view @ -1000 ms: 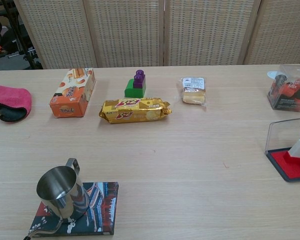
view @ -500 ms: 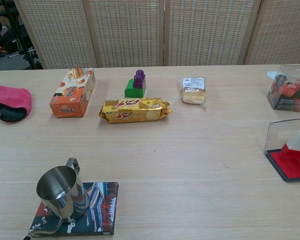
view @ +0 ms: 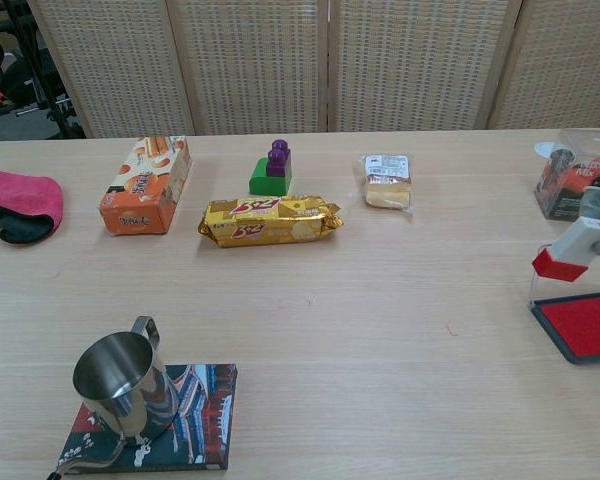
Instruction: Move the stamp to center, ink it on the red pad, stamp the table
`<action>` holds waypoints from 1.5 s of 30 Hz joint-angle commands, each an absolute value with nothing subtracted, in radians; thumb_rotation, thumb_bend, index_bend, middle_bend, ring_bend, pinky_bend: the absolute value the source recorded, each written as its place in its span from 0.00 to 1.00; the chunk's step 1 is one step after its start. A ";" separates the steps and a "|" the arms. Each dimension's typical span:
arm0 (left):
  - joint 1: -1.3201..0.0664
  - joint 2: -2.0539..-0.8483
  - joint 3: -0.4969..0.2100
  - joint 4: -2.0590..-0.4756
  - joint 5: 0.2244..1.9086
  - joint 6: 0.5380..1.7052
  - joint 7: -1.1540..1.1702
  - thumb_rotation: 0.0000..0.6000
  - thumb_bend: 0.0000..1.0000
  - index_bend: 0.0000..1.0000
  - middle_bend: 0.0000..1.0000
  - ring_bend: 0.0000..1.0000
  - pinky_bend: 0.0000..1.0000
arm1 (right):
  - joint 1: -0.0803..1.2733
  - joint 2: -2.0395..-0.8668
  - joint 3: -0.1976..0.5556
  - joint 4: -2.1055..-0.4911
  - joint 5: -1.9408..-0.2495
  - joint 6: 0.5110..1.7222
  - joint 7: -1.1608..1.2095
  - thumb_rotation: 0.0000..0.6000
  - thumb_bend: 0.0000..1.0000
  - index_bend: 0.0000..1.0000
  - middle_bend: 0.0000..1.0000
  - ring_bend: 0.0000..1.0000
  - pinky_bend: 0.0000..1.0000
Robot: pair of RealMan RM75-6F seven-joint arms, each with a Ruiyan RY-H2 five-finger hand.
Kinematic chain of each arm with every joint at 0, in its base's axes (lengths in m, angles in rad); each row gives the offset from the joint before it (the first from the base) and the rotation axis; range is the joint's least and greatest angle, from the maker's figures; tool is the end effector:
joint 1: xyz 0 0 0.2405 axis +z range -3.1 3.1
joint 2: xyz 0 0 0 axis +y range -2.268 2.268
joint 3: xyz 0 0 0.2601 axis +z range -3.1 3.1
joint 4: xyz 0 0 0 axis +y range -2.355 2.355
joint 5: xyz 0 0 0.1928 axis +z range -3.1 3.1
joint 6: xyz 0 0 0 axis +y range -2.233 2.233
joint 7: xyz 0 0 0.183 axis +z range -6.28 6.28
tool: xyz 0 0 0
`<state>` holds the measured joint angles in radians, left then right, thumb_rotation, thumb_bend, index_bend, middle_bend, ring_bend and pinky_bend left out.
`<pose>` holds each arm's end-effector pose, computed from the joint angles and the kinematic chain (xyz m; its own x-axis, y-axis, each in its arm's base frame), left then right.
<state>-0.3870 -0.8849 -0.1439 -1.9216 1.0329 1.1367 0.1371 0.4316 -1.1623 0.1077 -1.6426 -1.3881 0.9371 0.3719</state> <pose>-0.2607 0.3024 0.1965 0.3366 0.1944 0.9213 0.9305 0.0816 -0.3572 -0.2500 -0.3096 0.0843 0.0160 -0.4294 0.9030 -0.9962 -0.0840 -0.0223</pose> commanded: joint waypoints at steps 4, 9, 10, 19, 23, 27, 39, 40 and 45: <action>-0.386 -0.884 -0.143 -1.917 1.038 1.133 0.129 1.00 0.10 0.00 0.00 0.00 0.00 | 0.477 -1.269 0.110 -1.654 -1.325 0.913 0.192 1.00 0.59 0.64 1.00 1.00 1.00; -0.386 -0.883 -0.143 -1.915 1.040 1.130 0.125 1.00 0.10 0.00 0.00 0.00 0.00 | 0.492 -1.347 0.115 -1.619 -1.273 0.927 0.087 1.00 0.59 0.64 1.00 1.00 1.00; -0.386 -0.883 -0.143 -1.915 1.039 1.129 0.125 1.00 0.10 0.00 0.00 0.00 0.00 | 0.494 -1.355 0.114 -1.615 -1.267 0.926 0.074 1.00 0.59 0.64 1.00 1.00 1.00; -0.387 -0.882 -0.144 -1.909 1.038 1.124 0.118 1.00 0.10 0.00 0.00 0.00 0.00 | 0.510 -1.427 0.113 -1.574 -1.217 0.928 -0.002 1.00 0.60 0.64 1.00 1.00 1.00; -0.388 -0.883 -0.143 -1.910 1.034 1.119 0.119 1.00 0.10 0.00 0.00 0.00 0.00 | 0.514 -1.456 0.102 -1.549 -1.222 0.933 -0.034 1.00 0.61 0.64 1.00 1.00 1.00; -0.390 -0.879 -0.142 -1.916 1.030 1.111 0.120 1.00 0.10 0.00 0.00 0.00 0.00 | 0.518 -1.475 0.098 -1.533 -1.217 0.929 -0.048 1.00 0.59 0.64 1.00 1.00 1.00; -0.389 -0.878 -0.141 -1.916 1.035 1.112 0.116 1.00 0.10 0.00 0.00 0.00 0.00 | 0.530 -1.494 0.095 -1.517 -1.193 0.911 -0.077 1.00 0.41 0.61 1.00 1.00 1.00; -0.389 -0.878 -0.141 -1.916 1.035 1.112 0.116 1.00 0.10 0.00 0.00 0.00 0.00 | 0.530 -1.494 0.095 -1.516 -1.192 0.911 -0.078 1.00 0.41 0.60 1.00 1.00 1.00; -0.390 -0.878 -0.139 -1.916 1.036 1.108 0.117 1.00 0.10 0.00 0.00 0.00 0.00 | 0.532 -1.497 0.092 -1.512 -1.190 0.908 -0.080 1.00 0.40 0.59 1.00 1.00 1.00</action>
<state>-0.3901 -0.8783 -0.1392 -1.9155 1.0363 1.1083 0.1164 0.5320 -1.4971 0.0923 -1.5126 -1.1901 0.9079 -0.0802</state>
